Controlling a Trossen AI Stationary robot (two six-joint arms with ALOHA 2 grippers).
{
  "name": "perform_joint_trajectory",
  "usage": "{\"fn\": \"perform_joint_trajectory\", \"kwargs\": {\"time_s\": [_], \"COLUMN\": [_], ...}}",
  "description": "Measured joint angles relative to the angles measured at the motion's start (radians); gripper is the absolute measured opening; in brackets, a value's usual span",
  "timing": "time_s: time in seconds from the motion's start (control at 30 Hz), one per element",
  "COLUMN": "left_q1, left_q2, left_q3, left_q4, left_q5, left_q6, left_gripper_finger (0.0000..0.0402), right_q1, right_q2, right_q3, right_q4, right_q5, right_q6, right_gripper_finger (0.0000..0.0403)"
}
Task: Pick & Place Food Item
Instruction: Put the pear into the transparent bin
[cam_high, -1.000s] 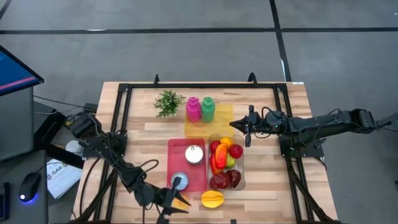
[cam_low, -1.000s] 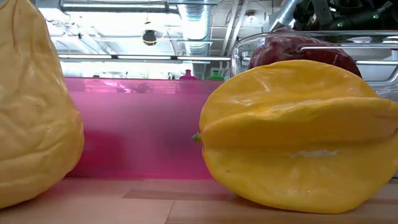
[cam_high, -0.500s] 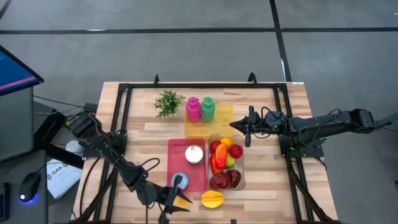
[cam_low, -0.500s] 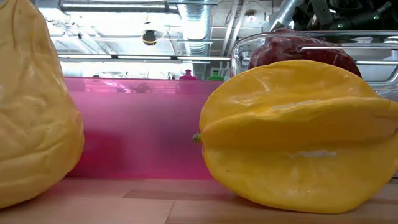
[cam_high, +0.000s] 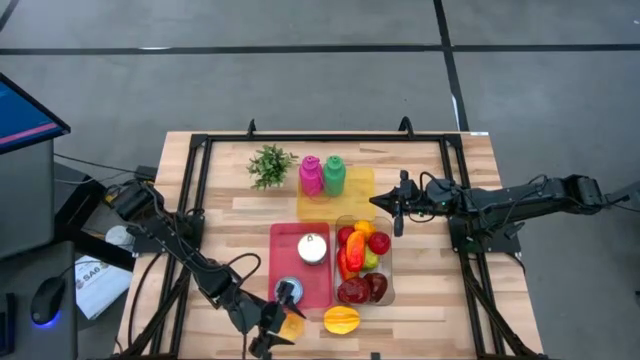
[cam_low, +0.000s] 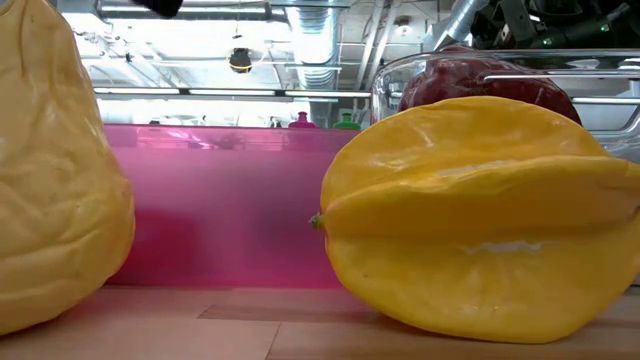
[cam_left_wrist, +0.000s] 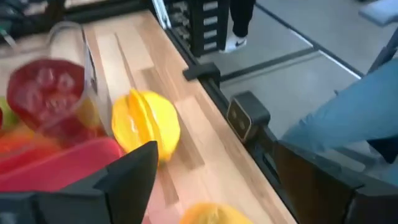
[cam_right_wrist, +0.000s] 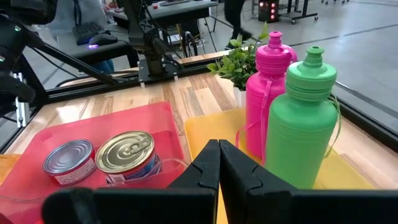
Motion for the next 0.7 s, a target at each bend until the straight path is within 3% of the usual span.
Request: {"fn": "perform_joint_trajectory", "kwargs": {"time_s": [0.17, 0.7], "left_q1": [0.002, -0.001], "left_q2": [0.0, 0.007], "left_q3": [0.0, 0.0], "left_q4": [-0.039, -0.112], "left_q5": [0.0, 0.04], "left_q6": [-0.048, -0.158], "left_gripper_finger": [0.0319, 0.0283], "right_q1": [0.0, 0.0], "right_q2": [0.0, 0.0], "right_q3": [0.0, 0.0], "right_q4": [-0.018, -0.047], "right_q5": [0.0, 0.0], "right_q6": [0.0, 0.0], "right_gripper_finger": [0.0, 0.0]}}
